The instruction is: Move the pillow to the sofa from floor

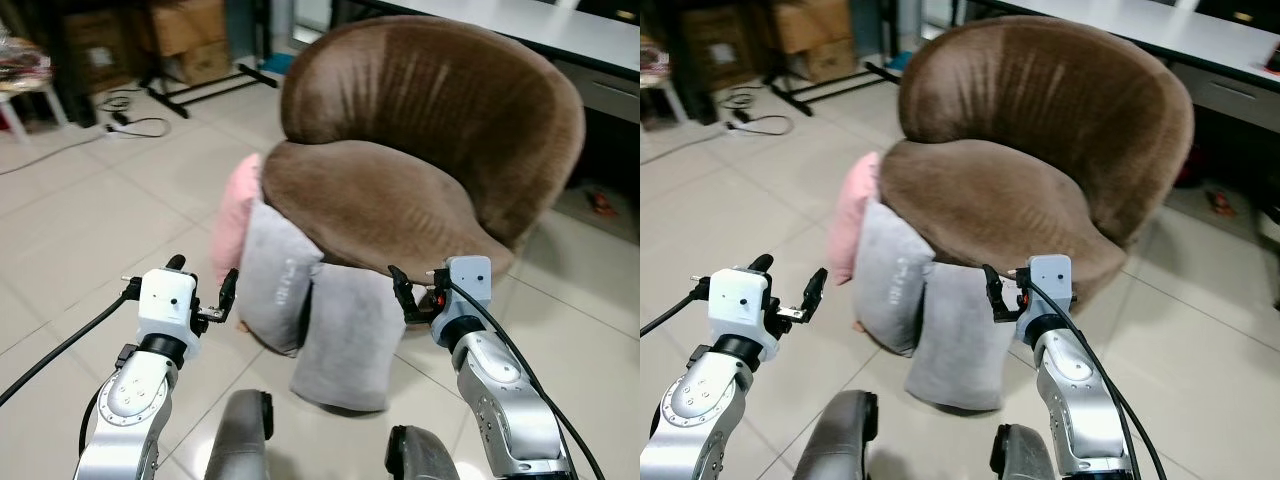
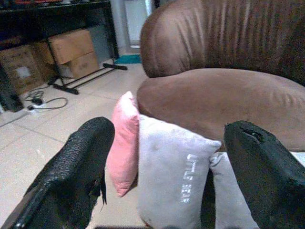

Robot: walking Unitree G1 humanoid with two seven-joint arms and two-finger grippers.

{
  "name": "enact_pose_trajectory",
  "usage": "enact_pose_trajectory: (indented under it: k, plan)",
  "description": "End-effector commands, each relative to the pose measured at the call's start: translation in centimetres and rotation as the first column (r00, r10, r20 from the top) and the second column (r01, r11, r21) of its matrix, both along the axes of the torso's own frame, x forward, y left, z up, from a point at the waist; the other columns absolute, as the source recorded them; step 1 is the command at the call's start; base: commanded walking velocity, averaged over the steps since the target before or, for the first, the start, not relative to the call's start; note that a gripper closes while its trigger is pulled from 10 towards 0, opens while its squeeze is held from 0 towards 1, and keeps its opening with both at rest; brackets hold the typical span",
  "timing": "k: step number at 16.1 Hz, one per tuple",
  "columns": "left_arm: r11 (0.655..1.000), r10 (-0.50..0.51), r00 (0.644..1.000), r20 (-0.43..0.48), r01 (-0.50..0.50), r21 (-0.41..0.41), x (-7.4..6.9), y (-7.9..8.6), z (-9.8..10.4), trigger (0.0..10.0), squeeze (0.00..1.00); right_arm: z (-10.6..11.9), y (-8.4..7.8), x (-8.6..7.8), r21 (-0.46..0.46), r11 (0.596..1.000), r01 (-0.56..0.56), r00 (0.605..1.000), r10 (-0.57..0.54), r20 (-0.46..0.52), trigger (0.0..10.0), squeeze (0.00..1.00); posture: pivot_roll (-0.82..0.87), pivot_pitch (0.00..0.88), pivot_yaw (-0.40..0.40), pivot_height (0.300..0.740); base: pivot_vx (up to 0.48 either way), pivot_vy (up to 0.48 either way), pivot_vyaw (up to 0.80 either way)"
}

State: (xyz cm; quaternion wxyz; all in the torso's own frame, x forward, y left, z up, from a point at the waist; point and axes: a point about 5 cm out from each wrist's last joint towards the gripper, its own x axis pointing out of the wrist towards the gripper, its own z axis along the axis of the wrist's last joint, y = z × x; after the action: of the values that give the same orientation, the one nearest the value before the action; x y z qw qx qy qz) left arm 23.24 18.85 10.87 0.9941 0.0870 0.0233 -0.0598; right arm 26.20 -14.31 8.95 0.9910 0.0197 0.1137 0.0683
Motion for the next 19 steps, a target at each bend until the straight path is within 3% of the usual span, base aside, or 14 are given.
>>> enact_pose_trajectory:
  k: [1, 4, 7, 16, 19]
  plan:
    - [1.0, -0.003, 1.0, 0.015, 0.003, -0.001, 0.0, -0.2, 0.2, 10.0, 0.0, -0.2, -0.5, 0.1, 0.008, 1.0, 0.024, 0.999, -0.024, -0.022, 10.0, 0.0, 0.06, 0.0, -0.081, 0.617, 0.247, 0.0, 0.0]
    - [1.0, -0.005, 1.0, 0.016, 0.005, -0.001, 0.0, -0.2, 0.3, 10.0, 0.0, -0.1, -0.6, 0.1, -0.002, 1.0, 0.025, 1.0, -0.025, -0.016, 10.0, 0.0, 0.05, 0.0, -0.078, 0.617, 0.281, 0.0, 0.0]
    - [1.0, -0.007, 1.0, 0.015, 0.007, 0.003, 0.1, -0.2, 0.2, 10.0, 0.0, -0.1, -0.5, 0.2, -0.011, 1.0, 0.027, 1.0, -0.027, -0.012, 10.0, 0.0, 0.05, 0.0, -0.076, 0.617, 0.32, 0.0, 0.76]
    - [1.0, -0.015, 1.0, 0.013, 0.015, -0.001, 0.2, -0.3, 0.0, 10.0, 0.0, 0.1, -1.3, 0.4, 0.014, 0.995, 0.098, 0.995, -0.098, -0.006, 10.0, 0.0, 0.05, 0.0, -0.074, 0.617, 0.351, 0.0, 0.0]
    - [1.0, -0.018, 1.0, 0.012, 0.018, -0.001, 0.3, -0.4, 0.0, 10.0, 0.0, 0.0, -1.6, 0.5, 0.017, 0.994, 0.11, 0.994, -0.109, -0.008, 10.0, 0.0, 0.04, 0.0, -0.075, 0.617, 0.356, 0.0, -0.8]
